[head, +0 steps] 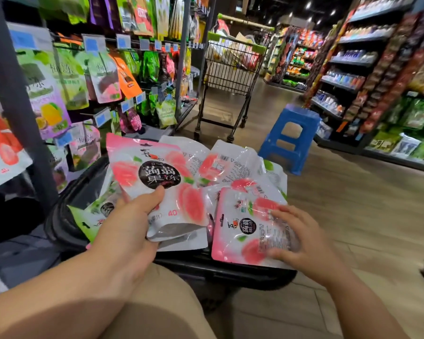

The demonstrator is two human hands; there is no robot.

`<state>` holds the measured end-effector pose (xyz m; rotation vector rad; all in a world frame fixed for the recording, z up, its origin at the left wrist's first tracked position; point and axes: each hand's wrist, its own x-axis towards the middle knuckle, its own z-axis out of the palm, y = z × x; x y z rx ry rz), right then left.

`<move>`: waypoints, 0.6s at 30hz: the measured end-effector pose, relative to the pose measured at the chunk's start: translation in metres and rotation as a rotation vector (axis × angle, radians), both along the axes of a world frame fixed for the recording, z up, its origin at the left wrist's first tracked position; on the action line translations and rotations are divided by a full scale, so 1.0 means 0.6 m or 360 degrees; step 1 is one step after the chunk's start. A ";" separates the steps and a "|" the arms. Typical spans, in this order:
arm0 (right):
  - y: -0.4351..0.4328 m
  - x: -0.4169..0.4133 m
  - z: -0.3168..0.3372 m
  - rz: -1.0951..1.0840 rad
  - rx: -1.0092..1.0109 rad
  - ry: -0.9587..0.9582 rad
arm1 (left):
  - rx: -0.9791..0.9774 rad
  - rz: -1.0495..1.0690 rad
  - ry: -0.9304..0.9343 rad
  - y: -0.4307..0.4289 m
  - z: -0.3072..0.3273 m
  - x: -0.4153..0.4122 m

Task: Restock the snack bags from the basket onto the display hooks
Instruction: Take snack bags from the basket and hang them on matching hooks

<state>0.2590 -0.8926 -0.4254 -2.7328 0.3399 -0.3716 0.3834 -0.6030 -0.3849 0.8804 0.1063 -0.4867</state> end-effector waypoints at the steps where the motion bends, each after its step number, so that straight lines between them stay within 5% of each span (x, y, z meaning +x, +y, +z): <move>1: 0.000 -0.004 0.000 0.0033 0.0041 0.0057 | 0.0002 0.0005 -0.0015 0.000 0.000 -0.001; 8: 0.006 -0.011 0.002 0.0067 -0.0043 0.0376 | 0.0022 -0.0006 -0.0026 0.003 -0.007 0.000; 18: 0.029 -0.018 -0.004 0.0037 -0.0316 0.0379 | 0.0078 0.0051 -0.0117 0.010 -0.009 -0.003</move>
